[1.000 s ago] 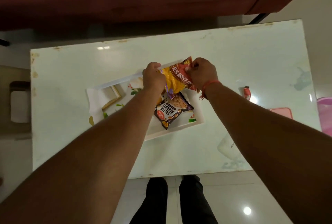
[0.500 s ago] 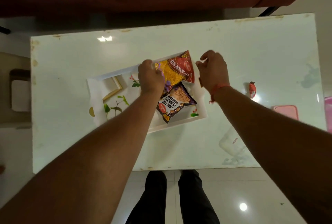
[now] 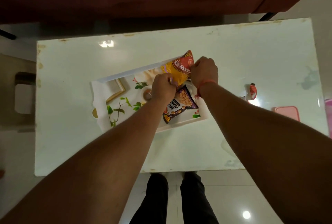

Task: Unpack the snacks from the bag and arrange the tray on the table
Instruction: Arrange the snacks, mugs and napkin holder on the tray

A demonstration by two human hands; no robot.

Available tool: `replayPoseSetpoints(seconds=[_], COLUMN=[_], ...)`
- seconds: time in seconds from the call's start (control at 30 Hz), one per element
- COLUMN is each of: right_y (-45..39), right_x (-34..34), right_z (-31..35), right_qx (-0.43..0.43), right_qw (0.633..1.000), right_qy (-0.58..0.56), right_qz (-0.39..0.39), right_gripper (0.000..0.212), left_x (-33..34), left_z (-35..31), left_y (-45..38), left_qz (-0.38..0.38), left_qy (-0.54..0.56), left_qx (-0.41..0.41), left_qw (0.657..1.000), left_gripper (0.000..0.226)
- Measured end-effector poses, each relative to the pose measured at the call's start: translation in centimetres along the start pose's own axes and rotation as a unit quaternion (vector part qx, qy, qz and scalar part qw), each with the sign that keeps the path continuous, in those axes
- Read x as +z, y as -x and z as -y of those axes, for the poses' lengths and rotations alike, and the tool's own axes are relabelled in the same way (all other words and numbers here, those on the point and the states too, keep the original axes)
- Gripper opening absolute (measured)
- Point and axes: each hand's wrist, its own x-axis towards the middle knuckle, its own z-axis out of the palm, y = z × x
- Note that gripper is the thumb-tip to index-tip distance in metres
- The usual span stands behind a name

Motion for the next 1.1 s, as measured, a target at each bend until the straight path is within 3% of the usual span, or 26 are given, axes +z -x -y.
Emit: replayPoseSetpoints(seconds=[0.1,0.23,0.37,0.47,0.57,0.63,0.73,0.8,0.83,0.9,0.97,1.03,1.1], right_y=[0.0,0.3,1.1,4.1,7.7,9.2,10.3,10.9,11.1,11.2,11.2,10.7,10.4], right_x=[-0.3,-0.8,-1.5,-1.7,-0.5,0.6,1.6,2.1,2.1,1.7,0.7,-0.6,-1.9], right_z=[-0.1,-1.0,-2.1,-3.0,-3.9,-4.2,-4.1,-4.4,-4.7,-5.2,-5.5,-5.3,-4.6], right_qx=[0.024,0.039,0.030,-0.044,-0.057,-0.027,0.040,0.042,0.028,-0.029,-0.130,-0.208,-0.186], right_qw=[0.997,0.991,0.989,0.991,0.997,0.996,0.980,0.975,0.978,0.990,0.987,0.970,0.965], right_qy=[-0.078,-0.126,-0.138,-0.086,-0.058,-0.055,-0.120,-0.114,-0.092,-0.061,-0.071,-0.081,-0.073], right_qz=[0.011,-0.014,-0.041,-0.089,-0.015,0.060,0.150,0.188,0.187,0.124,0.064,0.095,0.171], right_gripper=[0.013,0.003,0.025,0.019,0.018,0.025,0.034,0.036,0.036,0.039,0.055,0.066,0.064], left_x=[0.5,0.5,-0.5,-1.8,-2.5,-1.8,-0.6,-0.6,-0.8,-1.2,-1.9,-2.6,-3.1], left_z=[-0.1,-0.3,0.4,2.0,3.4,3.7,4.0,4.0,4.0,4.1,3.6,2.6,1.1], left_y=[0.2,0.3,0.8,2.0,4.2,5.7,7.2,7.7,7.7,7.5,7.2,6.8,6.5], left_qz=[0.012,0.015,0.015,-0.069,-0.120,-0.080,-0.005,-0.005,-0.009,0.008,0.057,0.103,0.124], left_qy=[-0.024,-0.006,0.009,0.047,0.085,0.135,0.239,0.258,0.229,0.152,0.092,0.039,-0.001], left_qx=[0.037,0.051,0.005,-0.051,-0.165,-0.239,-0.271,-0.241,-0.195,-0.084,0.002,0.073,0.139], left_qw=[0.999,0.999,1.000,0.995,0.975,0.958,0.932,0.936,0.954,0.985,0.994,0.991,0.982], left_gripper=[0.038,0.040,0.051,0.040,0.025,0.026,0.017,0.013,0.016,0.025,0.033,0.035,0.036])
